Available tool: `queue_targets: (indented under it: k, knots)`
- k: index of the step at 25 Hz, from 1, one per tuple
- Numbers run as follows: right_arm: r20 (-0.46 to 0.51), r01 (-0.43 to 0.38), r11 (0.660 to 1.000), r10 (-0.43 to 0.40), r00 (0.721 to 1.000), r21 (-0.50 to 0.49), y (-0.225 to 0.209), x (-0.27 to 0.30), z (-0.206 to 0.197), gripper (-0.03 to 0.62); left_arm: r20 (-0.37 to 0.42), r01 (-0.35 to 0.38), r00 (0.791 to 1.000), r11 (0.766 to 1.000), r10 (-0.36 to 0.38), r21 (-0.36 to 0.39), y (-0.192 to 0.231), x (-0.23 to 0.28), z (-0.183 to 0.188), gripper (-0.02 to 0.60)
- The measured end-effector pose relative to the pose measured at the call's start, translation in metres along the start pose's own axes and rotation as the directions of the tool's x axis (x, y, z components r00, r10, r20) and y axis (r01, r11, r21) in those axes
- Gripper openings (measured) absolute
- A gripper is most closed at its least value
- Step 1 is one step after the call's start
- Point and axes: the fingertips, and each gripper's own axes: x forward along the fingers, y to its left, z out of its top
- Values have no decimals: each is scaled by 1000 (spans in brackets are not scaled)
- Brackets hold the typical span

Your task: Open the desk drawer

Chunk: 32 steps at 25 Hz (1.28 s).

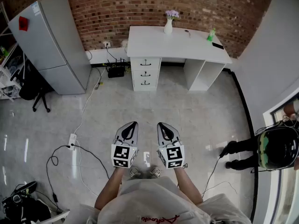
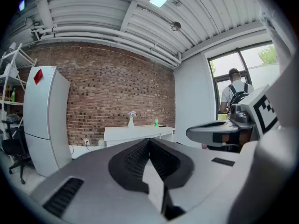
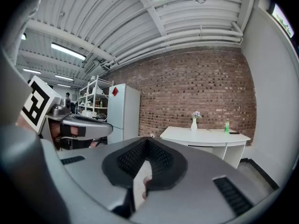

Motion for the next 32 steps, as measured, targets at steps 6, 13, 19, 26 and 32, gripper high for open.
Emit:
queue_targets:
  k: [6,13,19,26,32]
  knots:
    - [-2,-11,1000,11,1000,5,-2,7,1,17,-4,-8,1000,1000,8,-4,4,5,-1,12]
    - [36,-40,998,38,999,43,-14,3,0,17,-8,-13,1000,1000,13,4,-6,12,-2,12]
    - [32,-40,998,38,999,53,-32,3,-5,17,-18,-28,999,1000,28,9,-12,24,-3,12]
    - [35,-62,995,59,998,73,-65,1,-11,17,-25,-42,999,999,43,28,-28,44,-1,12]
    - [38,-64,995,61,997,78,-96,-8,-20,17,-30,-70,997,996,72,54,-37,55,-5,12]
